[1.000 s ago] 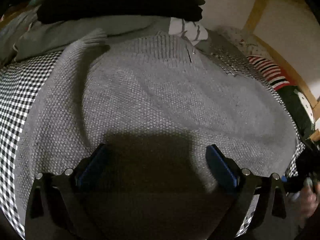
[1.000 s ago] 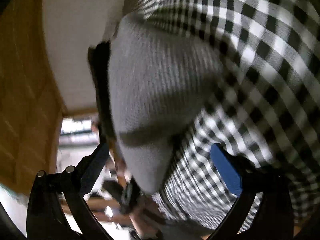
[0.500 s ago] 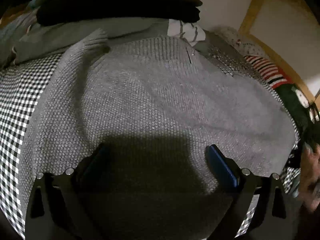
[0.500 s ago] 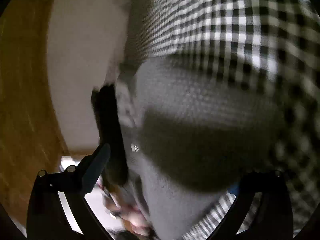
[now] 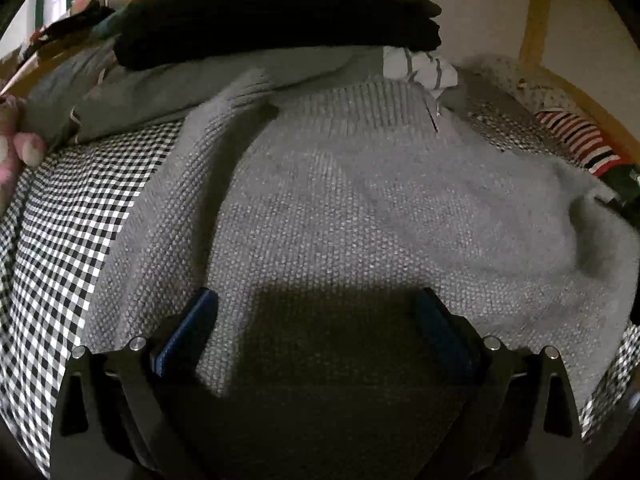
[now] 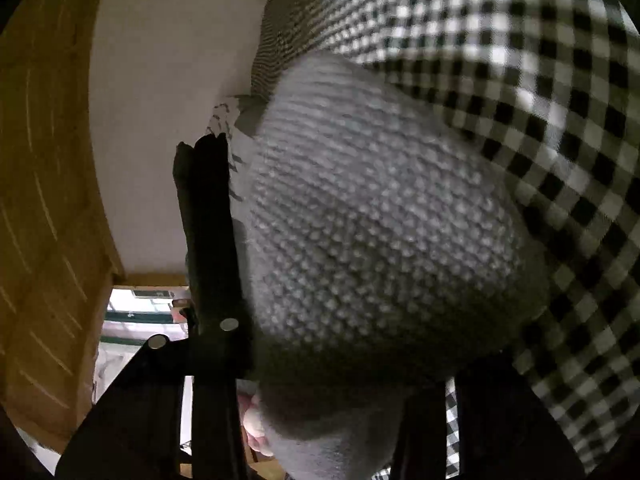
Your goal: Fold large clothes
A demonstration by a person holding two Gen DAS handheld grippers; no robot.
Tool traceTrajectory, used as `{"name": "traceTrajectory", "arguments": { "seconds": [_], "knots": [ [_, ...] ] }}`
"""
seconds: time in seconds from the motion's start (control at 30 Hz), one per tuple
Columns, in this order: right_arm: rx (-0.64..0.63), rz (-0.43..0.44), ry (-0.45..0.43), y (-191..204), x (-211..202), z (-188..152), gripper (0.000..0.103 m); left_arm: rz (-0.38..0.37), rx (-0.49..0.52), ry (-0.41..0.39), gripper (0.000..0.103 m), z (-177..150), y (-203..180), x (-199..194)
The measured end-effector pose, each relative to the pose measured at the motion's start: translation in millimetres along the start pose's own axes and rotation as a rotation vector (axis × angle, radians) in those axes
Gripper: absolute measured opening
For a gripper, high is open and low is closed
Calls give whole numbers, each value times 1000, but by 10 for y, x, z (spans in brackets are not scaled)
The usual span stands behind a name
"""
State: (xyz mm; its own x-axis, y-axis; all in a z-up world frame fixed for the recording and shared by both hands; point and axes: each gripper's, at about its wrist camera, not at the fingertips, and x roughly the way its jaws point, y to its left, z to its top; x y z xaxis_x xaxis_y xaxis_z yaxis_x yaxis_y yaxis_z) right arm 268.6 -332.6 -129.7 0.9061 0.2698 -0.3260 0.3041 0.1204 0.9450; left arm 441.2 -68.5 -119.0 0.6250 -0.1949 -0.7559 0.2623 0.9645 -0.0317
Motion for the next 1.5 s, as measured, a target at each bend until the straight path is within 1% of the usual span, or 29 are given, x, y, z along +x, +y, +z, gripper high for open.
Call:
{"name": "traceTrajectory", "arguments": {
  "seconds": [0.07,0.2,0.27,0.37,0.43,0.5,0.53,0.57,0.6,0.63,0.67,0.7,0.73,0.77,0.83,0.87,0.93,1.0,1.07,1.1,1.13,1.23,1.27,1.3,1.33,1.37,1.43,1.47,1.5],
  "knots": [
    [-97,21,-8,312,113,0,33,-6,-10,0,97,7,12,6],
    [-339,150,9,910,95,-210,32,-10,-15,0,97,14,24,30],
    [-498,164,33,1267,149,-410,32,-4,-12,0,97,13,20,31],
    [-663,153,74,1638,284,-688,32,-15,-22,2,97,24,30,-9],
    [-745,139,101,1816,404,-831,32,-17,-77,-74,97,78,139,-249],
    [-813,124,118,1943,483,-983,32,24,-98,-153,97,108,240,-451],
    [-847,115,124,2000,523,-1074,32,37,-92,-126,97,133,287,-395],
    [-865,110,129,2034,561,-1132,32,24,-87,-41,97,134,322,-222],
    [-893,103,139,2093,624,-1241,32,-23,-97,108,97,94,376,80],
    [-918,98,145,2146,683,-1351,32,-33,-105,106,97,66,406,127],
    [-955,91,152,2201,741,-1475,32,-34,-120,50,97,70,446,54],
    [-988,82,156,2233,841,-1546,32,-41,-167,40,97,124,532,-29],
    [-1035,71,164,2264,954,-1651,32,-58,-227,5,97,165,654,-140],
    [-1074,60,174,2224,1065,-1708,32,-59,-333,-83,97,217,916,-366],
    [-1197,23,207,2221,1205,-2024,32,-14,-467,-200,97,295,1467,-730],
    [-1290,-8,233,2270,1304,-2288,32,-2,-487,-204,97,314,1634,-782],
    [-1428,-76,273,2196,1437,-2673,32,-3,-520,-165,97,316,1977,-761],
    [-1569,-211,350,2089,1727,-3130,32,-54,-597,-133,97,257,2267,-691],
    [-1623,-334,430,1897,1986,-3391,33,-102,-663,-136,97,231,2414,-689],
    [-1626,-406,479,1753,2150,-3493,33,-110,-657,-150,97,251,2427,-713],
    [-1624,-437,498,1640,2233,-3527,34,-108,-634,-165,97,285,2425,-749],
    [-1654,-431,469,1531,2275,-3626,39,-97,-600,-208,97,299,2418,-887],
    [-1665,-423,466,1524,2263,-3644,50,-117,-593,-229,97,325,2471,-956],
    [-1670,-372,483,1498,2221,-3693,79,-154,-586,-241,97,356,2462,-1000],
    [-1690,-296,513,1461,2156,-3779,97,-208,-574,-245,97,410,2419,-1056],
    [-1736,-275,488,1430,2083,-3849,100,-249,-565,-250,97,465,2408,-1099],
    [-1925,-320,381,1283,1935,-4098,100,-385,-504,-276,97,682,2253,-1200],
    [-1981,-315,345,1215,1836,-4167,100,-427,-469,-274,97,723,2149,-1244],
    [-1994,-290,324,1183,1739,-4177,100,-479,-386,-228,97,914,1953,-1187]
  ]
}}
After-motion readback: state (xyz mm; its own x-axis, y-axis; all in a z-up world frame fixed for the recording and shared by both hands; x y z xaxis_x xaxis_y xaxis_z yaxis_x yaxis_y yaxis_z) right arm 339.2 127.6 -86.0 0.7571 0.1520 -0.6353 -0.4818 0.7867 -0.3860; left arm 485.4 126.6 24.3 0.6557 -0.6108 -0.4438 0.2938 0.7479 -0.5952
